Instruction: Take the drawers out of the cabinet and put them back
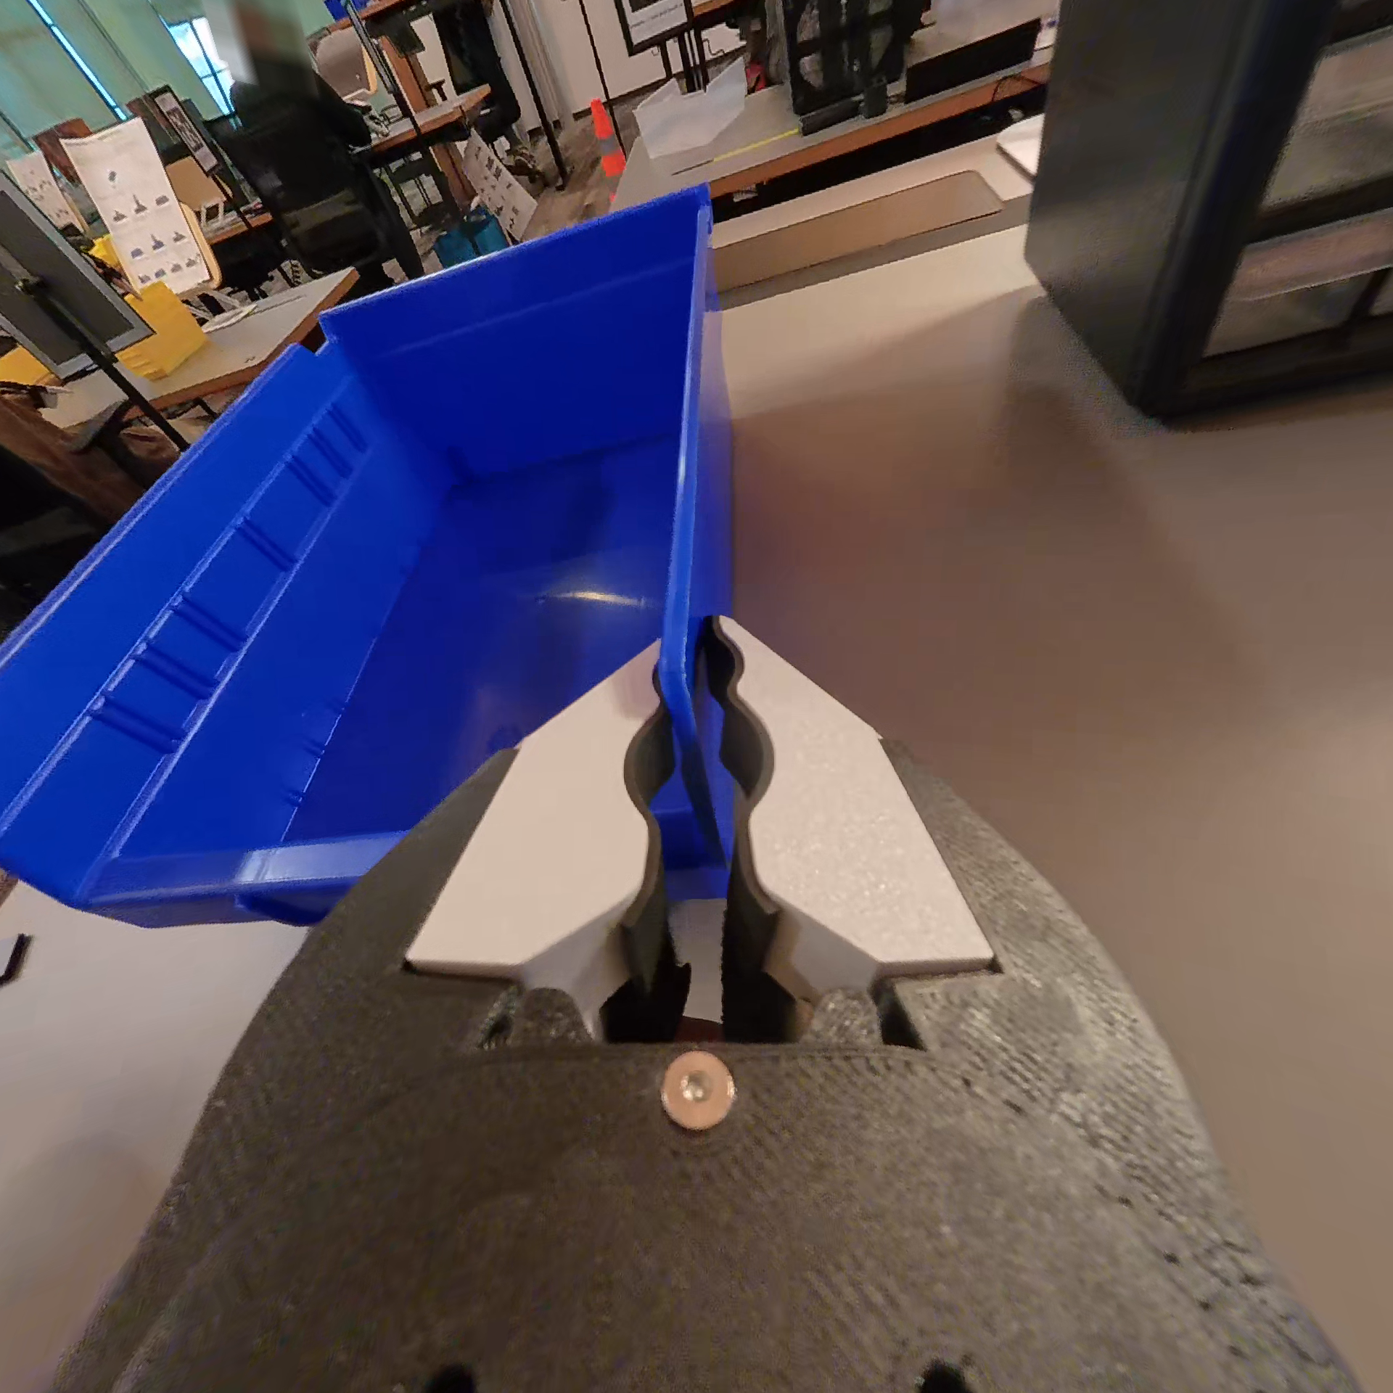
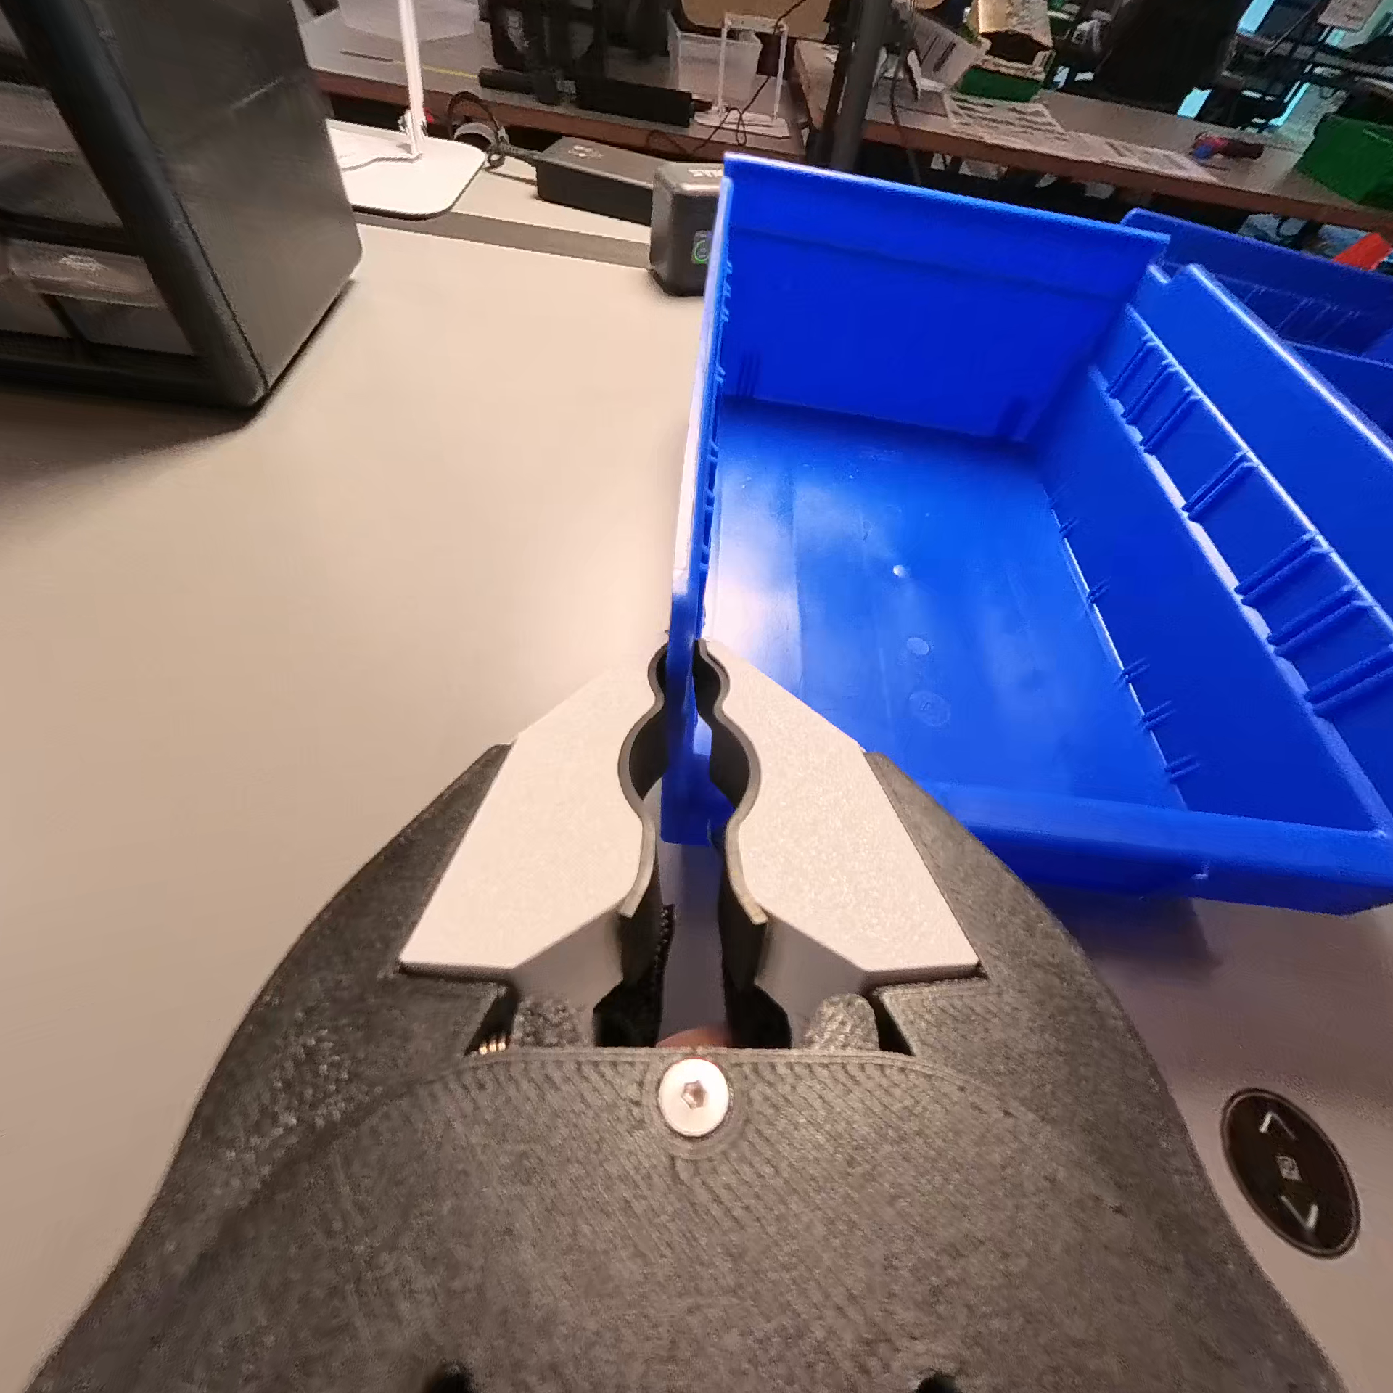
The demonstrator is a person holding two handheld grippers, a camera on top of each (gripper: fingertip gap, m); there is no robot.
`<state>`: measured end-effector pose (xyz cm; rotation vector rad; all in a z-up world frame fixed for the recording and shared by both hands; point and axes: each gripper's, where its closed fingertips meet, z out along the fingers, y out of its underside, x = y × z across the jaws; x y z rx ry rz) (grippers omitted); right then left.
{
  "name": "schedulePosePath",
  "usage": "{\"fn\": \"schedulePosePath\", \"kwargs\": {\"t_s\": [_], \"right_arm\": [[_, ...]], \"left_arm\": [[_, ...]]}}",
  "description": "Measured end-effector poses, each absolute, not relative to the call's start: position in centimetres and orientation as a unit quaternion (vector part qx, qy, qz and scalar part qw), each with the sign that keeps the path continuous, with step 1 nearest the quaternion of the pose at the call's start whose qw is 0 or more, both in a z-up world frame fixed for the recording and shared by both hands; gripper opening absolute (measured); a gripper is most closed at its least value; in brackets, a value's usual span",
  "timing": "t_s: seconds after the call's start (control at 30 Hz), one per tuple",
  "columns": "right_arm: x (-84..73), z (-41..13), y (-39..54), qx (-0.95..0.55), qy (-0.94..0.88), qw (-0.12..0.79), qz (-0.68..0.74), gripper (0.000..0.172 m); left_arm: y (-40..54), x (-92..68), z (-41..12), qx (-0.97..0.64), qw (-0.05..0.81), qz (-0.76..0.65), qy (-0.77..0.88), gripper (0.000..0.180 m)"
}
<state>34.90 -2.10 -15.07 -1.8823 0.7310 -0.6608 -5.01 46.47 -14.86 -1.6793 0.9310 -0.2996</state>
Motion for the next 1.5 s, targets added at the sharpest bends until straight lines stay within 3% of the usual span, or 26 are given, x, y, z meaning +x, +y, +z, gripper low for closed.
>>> {"fn": "schedulePosePath", "kwargs": {"t_s": [0.37,0.53,0.67,1.0,1.33,1.5], "right_arm": [[37.0,-15.1,-3.1,-0.776,0.301,0.495,-0.251,0.004],[34.9,-14.5,-4.0,-0.767,0.306,0.514,-0.234,0.027],[32.0,-12.8,-4.0,-0.748,0.293,0.555,-0.218,0.03],[25.7,-8.4,8.9,-0.731,0.176,0.654,-0.085,0.03],[29.0,-5.4,23.4,-0.701,0.198,0.685,-0.024,0.03],[29.8,-8.2,26.0,-0.704,0.227,0.673,-0.011,0.03]], "left_arm": [[50.7,-7.0,-14.9,-0.722,0.556,-0.134,0.389,0.006],[48.4,-8.2,-13.5,-0.712,0.581,-0.173,0.353,0.046],[44.7,-8.7,-11.9,-0.681,0.609,-0.234,0.334,0.05],[37.6,1.7,-10.1,-0.599,0.532,-0.296,0.52,0.058],[35.8,19.0,2.4,-0.442,0.517,-0.251,0.689,0.074],[35.8,24.9,0.6,-0.46,0.477,-0.213,0.719,0.078]]}}
